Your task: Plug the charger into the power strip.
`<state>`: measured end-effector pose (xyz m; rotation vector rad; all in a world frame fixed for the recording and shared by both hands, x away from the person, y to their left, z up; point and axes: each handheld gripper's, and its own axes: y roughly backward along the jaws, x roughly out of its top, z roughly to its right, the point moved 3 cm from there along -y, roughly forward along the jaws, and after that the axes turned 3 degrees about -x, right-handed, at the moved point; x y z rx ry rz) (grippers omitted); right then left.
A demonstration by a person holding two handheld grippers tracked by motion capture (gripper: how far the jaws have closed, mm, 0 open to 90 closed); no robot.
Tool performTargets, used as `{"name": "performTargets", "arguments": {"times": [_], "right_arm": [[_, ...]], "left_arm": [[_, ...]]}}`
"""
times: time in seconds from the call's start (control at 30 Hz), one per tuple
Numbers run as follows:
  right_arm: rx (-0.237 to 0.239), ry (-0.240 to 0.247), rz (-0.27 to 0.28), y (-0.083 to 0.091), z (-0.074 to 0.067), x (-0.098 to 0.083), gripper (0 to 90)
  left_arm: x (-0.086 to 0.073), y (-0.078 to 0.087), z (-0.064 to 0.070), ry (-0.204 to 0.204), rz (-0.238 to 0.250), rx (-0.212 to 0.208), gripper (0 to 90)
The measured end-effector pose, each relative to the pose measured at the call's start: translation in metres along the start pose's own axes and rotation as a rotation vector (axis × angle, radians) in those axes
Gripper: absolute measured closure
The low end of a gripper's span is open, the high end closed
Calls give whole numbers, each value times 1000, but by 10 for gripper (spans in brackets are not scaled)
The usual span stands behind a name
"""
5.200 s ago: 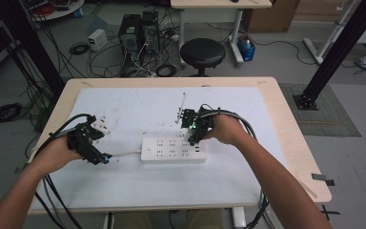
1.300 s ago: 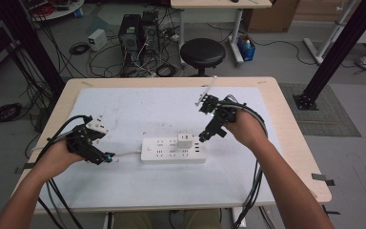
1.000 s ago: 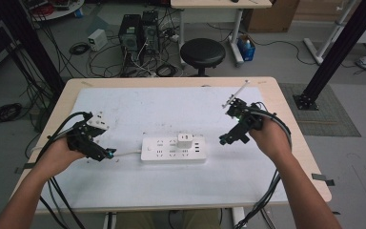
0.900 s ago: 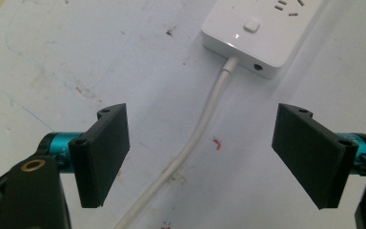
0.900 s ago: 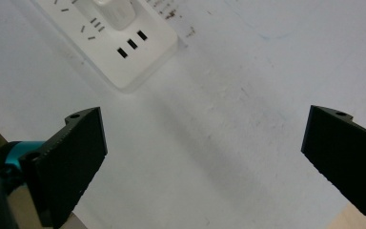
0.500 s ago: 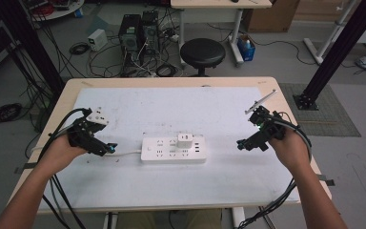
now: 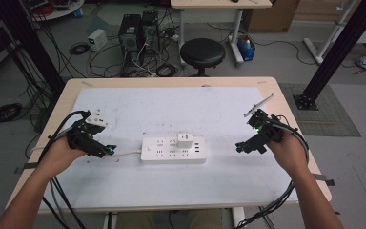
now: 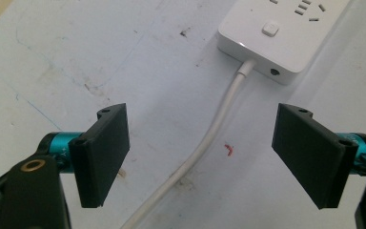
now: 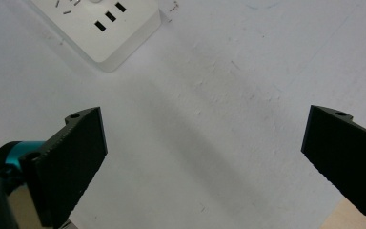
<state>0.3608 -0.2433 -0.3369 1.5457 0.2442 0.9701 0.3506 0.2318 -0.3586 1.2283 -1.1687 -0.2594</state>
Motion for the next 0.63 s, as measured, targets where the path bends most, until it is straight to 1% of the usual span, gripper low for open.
{"name": "performTargets", "arguments": {"times": [0.03,0.1,0.2,0.33,0.43,0.47,0.63], "right_arm": [[1,-7,-4,-1,0,-1,7],[-4,-25,-7,-4,1,-4,7],[-3,-38,-8,-7,2,-8,7],[3,-41,-7,-10,4,-12,7],[7,-42,-4,-12,4,-15,7],[6,-46,-5,-13,4,-15,7],[8,-48,4,-12,5,-18,7]], "left_arm": [[0,0,0,7,2,-1,203],[0,0,0,1,-8,-2,203],[0,-1,1,1,-10,-1,203],[0,-2,1,10,-10,1,203],[0,-2,2,8,-13,-1,203],[1,-3,2,2,-12,-5,203],[1,-4,4,3,-9,-5,203]]}}
